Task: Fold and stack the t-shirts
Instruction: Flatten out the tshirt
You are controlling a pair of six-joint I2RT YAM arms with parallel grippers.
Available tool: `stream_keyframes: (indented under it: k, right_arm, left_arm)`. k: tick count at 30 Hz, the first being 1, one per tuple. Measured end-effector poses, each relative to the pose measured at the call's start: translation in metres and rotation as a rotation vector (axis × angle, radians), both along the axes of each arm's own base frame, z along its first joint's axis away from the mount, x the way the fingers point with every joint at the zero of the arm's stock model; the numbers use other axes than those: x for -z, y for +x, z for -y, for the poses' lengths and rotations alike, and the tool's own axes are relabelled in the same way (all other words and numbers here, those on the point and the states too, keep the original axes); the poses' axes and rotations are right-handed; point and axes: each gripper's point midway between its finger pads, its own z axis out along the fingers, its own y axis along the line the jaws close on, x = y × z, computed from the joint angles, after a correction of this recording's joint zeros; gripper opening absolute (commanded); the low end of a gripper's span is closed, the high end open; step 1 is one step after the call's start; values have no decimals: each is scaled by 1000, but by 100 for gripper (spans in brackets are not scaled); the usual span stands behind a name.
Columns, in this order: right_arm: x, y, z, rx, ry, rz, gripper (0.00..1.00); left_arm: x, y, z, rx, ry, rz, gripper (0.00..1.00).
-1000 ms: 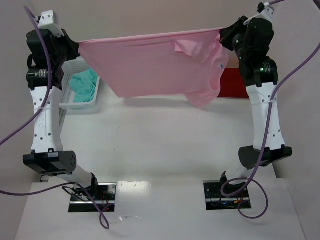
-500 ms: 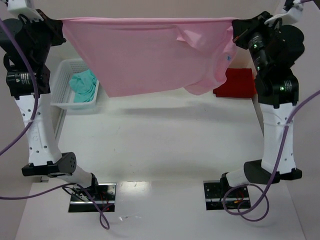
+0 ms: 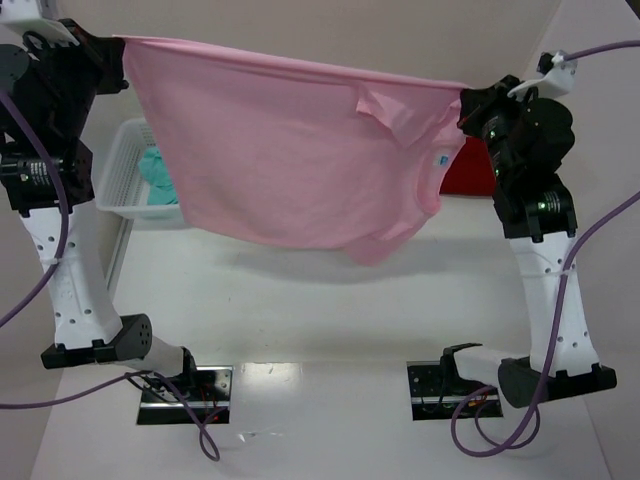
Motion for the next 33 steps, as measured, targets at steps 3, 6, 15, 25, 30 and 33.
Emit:
stream_keyframes:
  k: [3,6,15,25,30,33]
  right_arm:
    - [28,-8,6,29,-4,-53,0]
    - [23,-15,12,53,-4,-38,0]
    - [-8,-5,19,90,-4,43,0]
    - [-23,-7,18,75,-25,99,0]
    - [-1,5,20,88,-37,55,0]
    - [12,-3,21,90,-41,28,0]
  left_arm:
    - [18,8,3,23,-3,-50,0]
    - [44,17,5,43,-11,-117,0]
    - [52,21,6,45,-15,-140,0]
    - [53,25,-1,6,-22,-131,0]
    - [58,26,2,21,-21,-137,0]
    - [61,10,4,22,-22,-146,0]
